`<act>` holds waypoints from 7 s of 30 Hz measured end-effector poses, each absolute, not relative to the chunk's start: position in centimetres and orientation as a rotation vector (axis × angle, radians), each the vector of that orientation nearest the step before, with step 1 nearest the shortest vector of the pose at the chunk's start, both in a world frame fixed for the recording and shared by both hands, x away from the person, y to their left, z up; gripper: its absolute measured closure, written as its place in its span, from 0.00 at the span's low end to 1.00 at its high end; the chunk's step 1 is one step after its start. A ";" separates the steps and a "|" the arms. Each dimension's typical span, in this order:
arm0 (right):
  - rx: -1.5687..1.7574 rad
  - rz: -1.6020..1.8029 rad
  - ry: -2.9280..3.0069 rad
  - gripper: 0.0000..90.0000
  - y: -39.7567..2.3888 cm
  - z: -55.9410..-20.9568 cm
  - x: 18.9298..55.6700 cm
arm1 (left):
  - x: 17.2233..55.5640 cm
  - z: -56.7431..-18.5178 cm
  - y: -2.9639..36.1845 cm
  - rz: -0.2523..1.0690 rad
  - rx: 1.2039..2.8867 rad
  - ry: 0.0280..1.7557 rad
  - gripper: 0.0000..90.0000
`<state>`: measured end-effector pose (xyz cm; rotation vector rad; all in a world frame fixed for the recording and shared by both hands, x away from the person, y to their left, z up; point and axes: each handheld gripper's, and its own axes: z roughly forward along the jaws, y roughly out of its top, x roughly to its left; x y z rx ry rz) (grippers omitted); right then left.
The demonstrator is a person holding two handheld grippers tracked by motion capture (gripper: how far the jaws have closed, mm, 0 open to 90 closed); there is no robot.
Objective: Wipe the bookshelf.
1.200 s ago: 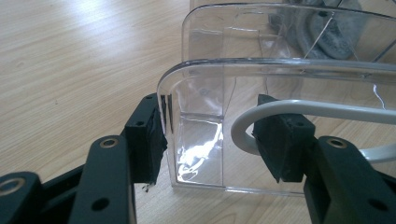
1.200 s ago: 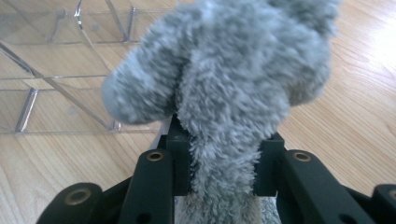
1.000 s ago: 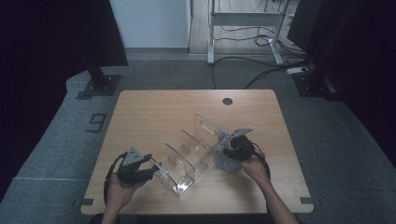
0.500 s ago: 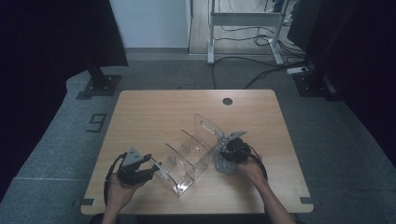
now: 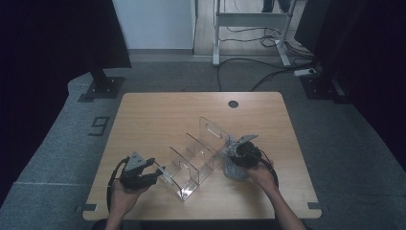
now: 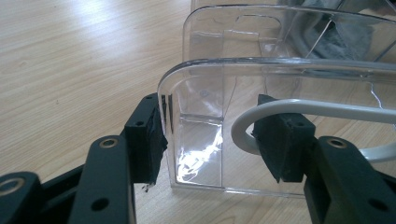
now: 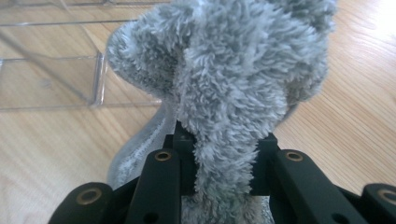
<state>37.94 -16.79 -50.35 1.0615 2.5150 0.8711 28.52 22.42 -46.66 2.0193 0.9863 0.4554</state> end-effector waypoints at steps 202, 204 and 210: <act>0.583 1.045 2.766 0.78 -4.9 -49.8 25.8 | 28.3 -46.6 19.9 0.495 1.993 1.090 0.49; 0.583 1.033 2.765 0.78 -4.8 -50.0 25.8 | 28.3 -46.6 19.9 0.496 1.994 1.089 0.49; 0.574 0.969 2.778 0.79 -4.2 -51.4 25.9 | 28.3 -46.6 20.0 0.496 1.994 1.086 0.49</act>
